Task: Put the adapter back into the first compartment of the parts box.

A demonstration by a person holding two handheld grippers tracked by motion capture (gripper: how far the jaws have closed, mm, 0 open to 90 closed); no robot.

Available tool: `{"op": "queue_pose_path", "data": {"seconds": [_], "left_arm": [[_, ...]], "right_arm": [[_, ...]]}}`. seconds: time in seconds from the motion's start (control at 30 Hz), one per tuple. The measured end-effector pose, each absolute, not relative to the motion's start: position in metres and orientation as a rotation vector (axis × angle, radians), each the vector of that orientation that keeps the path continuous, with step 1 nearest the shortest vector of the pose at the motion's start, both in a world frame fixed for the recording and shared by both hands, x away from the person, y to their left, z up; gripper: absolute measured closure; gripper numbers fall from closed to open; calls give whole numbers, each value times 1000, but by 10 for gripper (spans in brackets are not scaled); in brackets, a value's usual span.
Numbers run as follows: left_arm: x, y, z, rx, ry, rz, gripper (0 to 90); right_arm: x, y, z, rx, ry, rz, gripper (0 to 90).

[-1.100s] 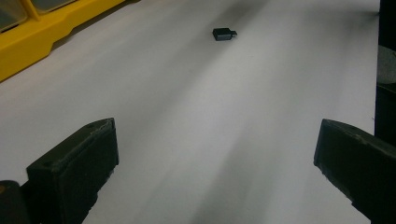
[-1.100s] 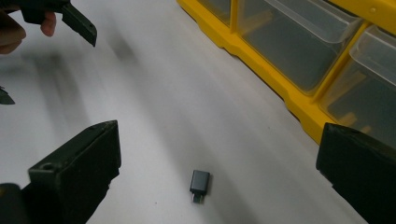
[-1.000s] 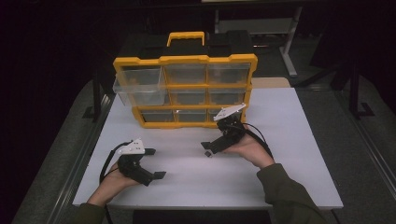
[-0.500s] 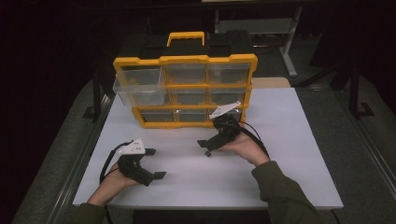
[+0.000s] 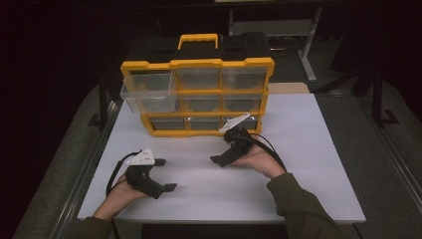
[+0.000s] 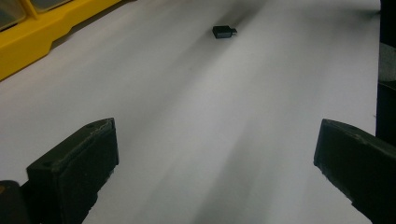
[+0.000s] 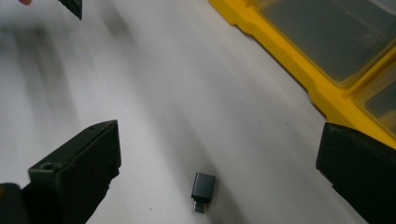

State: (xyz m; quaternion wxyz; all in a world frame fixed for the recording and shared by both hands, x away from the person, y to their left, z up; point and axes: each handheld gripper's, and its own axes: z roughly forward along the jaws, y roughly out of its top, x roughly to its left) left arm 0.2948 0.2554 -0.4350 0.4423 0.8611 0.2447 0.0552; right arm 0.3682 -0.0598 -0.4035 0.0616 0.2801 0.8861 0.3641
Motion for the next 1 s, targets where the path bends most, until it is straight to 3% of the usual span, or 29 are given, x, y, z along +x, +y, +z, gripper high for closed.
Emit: {"op": "queue_pose_path", "data": {"seconds": [1.0], "left_arm": [[293,255,-438,2118,608,122,0]], "right_arm": [[365,-51,-432,827,2768,956,25]]}}
